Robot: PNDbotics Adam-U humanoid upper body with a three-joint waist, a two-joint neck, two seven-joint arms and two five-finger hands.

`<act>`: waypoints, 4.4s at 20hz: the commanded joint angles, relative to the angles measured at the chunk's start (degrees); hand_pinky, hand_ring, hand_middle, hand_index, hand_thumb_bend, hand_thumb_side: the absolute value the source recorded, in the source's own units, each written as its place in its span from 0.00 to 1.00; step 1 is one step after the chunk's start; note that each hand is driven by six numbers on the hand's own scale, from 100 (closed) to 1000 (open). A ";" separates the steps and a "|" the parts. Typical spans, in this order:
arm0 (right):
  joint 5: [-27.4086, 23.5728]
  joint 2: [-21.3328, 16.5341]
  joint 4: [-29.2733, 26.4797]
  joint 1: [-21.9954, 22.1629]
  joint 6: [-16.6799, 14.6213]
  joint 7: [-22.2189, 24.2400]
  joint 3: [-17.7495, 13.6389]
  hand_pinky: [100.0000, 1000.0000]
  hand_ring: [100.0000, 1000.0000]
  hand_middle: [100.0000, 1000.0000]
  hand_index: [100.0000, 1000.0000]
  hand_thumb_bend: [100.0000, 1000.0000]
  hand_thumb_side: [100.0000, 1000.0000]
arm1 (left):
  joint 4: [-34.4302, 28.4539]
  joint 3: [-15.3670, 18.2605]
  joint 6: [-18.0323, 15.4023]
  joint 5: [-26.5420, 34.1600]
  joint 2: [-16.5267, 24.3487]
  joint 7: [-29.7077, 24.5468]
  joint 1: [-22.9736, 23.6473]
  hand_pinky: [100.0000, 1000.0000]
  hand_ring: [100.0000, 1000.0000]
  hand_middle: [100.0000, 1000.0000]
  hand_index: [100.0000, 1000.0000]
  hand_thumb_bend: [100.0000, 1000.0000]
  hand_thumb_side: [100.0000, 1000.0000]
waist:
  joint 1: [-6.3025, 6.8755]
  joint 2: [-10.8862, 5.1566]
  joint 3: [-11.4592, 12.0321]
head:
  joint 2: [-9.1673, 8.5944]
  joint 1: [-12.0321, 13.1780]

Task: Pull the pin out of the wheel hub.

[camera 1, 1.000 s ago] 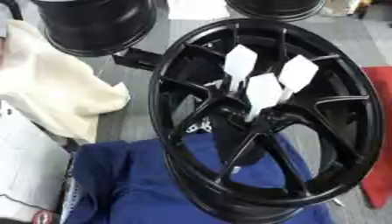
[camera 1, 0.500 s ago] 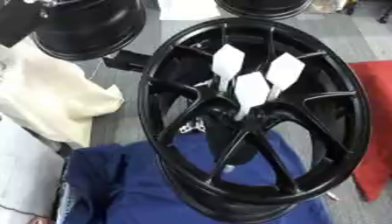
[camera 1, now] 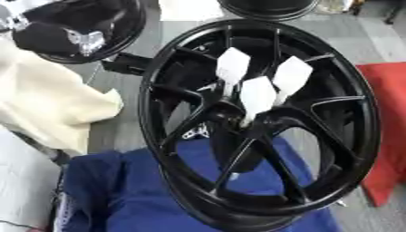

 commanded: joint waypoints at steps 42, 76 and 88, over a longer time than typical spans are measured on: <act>-0.44 3.01 0.63 -2.17 -1.39 0.02 0.73 0.63 0.51 0.50 0.66 0.00 0.65 | 21.88 -14.39 -8.48 1.48 -22.08 -8.02 -21.53 0.91 0.93 0.85 0.90 0.35 0.26 | 1.03 0.37 -2.81 | -1.68 0.44; -1.46 4.60 0.82 -2.35 -2.42 -1.44 0.66 0.63 0.51 0.50 0.66 0.00 0.66 | 26.79 -14.72 -7.68 1.25 -25.07 -8.02 -21.53 0.87 0.91 0.85 0.91 0.25 0.28 | 1.90 1.96 -4.56 | -2.60 1.84; -1.86 4.76 0.91 -1.84 -2.59 -2.04 0.41 0.63 0.51 0.50 0.66 0.00 0.66 | 28.17 -14.36 -7.67 1.85 -26.09 -8.02 -21.63 0.82 0.84 0.69 0.80 0.14 0.26 | 1.88 2.26 -4.77 | -2.58 1.89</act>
